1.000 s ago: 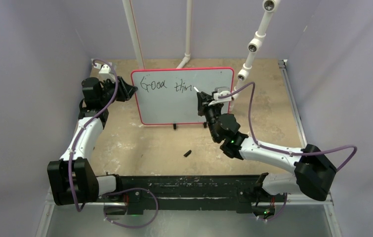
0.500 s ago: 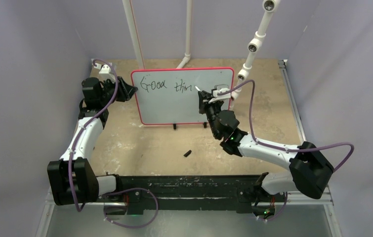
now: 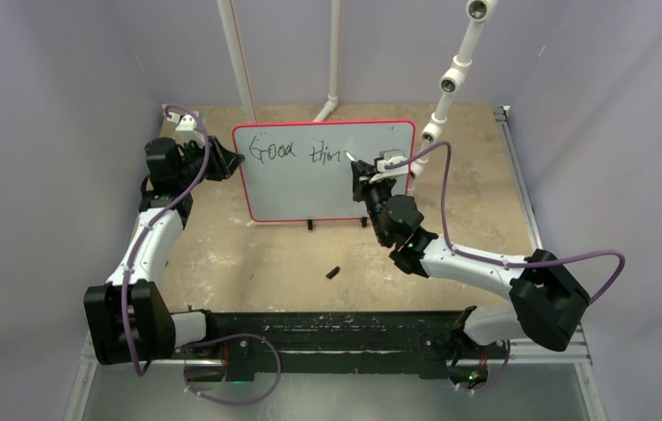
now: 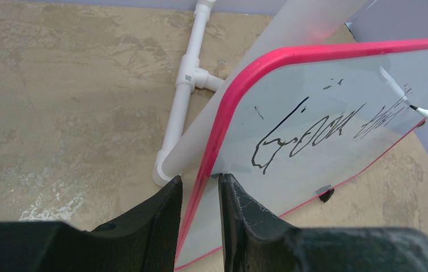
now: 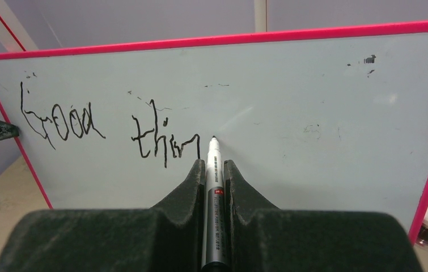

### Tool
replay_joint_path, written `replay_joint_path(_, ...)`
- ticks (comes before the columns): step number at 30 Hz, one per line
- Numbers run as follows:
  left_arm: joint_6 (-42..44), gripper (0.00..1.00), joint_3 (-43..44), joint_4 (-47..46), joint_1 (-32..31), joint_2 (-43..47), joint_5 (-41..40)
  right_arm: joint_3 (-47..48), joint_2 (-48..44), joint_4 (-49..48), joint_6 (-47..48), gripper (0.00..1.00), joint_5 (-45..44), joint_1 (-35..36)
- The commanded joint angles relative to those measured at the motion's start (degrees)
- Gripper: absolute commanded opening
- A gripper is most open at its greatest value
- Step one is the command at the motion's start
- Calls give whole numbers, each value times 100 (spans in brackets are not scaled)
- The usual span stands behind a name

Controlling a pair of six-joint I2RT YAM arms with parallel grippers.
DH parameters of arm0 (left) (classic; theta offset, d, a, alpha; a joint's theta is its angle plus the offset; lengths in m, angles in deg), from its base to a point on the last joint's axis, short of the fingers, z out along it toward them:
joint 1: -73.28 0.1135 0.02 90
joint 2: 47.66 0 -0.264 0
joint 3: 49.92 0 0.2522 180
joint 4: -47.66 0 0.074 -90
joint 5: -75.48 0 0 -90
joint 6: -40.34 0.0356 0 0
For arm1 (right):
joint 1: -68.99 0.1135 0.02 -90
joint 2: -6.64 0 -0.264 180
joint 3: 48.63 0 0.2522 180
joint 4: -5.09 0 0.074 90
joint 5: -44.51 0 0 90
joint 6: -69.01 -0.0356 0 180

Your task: Write a sentence on the whiteboard

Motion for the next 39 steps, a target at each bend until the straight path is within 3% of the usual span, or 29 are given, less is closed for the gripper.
replay_joint_path(1, 100, 29, -11, -120, 0, 115, -47, 205, 32, -314, 113, 0, 74, -37)
replay_joint_path(39, 82, 29, -4, -138, -5, 106, -21, 135, -50, 203, -9, 0, -381, -34)
